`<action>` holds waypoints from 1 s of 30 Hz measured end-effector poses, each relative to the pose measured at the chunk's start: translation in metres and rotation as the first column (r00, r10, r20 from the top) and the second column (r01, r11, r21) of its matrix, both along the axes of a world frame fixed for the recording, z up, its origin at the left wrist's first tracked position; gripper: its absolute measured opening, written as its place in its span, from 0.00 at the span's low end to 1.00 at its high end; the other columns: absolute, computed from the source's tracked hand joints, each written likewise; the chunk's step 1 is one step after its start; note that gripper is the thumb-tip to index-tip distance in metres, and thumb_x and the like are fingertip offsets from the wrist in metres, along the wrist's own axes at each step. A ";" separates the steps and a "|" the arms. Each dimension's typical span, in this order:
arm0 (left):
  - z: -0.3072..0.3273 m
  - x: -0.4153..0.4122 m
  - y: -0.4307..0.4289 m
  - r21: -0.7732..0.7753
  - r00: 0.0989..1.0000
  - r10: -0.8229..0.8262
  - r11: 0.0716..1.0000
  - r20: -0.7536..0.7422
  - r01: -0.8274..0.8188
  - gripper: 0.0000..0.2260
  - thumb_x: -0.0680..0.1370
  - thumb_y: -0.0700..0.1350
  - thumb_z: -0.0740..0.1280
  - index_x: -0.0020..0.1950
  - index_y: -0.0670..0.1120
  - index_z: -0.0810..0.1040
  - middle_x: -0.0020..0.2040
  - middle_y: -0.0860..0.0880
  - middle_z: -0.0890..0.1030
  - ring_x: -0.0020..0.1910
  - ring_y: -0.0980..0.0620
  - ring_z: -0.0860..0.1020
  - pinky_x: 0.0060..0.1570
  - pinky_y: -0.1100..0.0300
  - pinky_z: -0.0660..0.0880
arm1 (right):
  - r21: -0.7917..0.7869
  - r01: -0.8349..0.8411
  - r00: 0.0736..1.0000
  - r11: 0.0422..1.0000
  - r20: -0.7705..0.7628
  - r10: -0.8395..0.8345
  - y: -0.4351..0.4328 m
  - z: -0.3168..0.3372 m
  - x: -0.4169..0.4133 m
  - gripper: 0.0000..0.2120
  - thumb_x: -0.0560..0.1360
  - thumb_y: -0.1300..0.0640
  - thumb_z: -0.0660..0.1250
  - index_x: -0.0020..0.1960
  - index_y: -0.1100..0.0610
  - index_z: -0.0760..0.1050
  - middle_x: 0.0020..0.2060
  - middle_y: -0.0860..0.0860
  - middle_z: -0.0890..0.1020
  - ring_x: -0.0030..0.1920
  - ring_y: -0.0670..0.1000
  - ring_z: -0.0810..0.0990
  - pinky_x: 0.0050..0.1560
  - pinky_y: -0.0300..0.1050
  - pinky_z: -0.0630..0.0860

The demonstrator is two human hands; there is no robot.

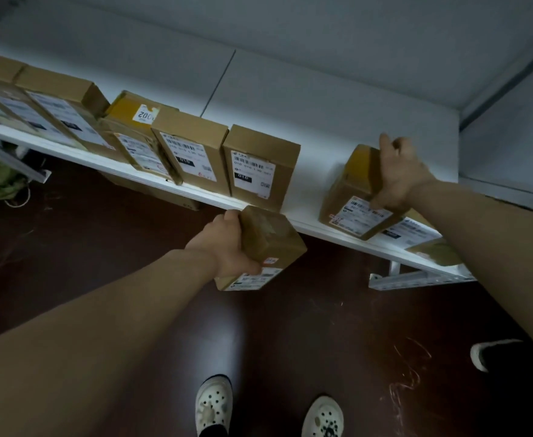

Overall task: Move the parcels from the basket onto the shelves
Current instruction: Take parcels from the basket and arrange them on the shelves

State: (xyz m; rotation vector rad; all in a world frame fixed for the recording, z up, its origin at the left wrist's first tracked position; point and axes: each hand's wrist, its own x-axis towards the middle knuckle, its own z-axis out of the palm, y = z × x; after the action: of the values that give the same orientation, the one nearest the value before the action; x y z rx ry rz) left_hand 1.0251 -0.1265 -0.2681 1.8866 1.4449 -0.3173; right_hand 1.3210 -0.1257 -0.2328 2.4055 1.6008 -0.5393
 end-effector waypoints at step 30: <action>-0.017 0.006 -0.014 -0.022 1.000 0.020 1.000 0.016 -0.020 0.46 0.61 0.52 0.80 0.72 0.46 0.59 0.64 0.48 0.69 0.64 0.48 0.70 0.64 0.49 0.71 | 0.089 -0.161 0.974 0.983 -0.147 0.173 0.023 -0.028 -0.034 0.62 0.61 0.50 0.80 0.78 0.56 0.39 0.74 0.57 0.54 0.75 0.59 0.51 0.73 0.59 0.57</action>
State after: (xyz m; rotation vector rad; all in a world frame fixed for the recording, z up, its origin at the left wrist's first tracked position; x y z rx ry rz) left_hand 1.0309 -0.1404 -0.2854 1.8521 1.4435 -0.3061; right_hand 1.2866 -0.1031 -0.2609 2.3025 1.9001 -0.6571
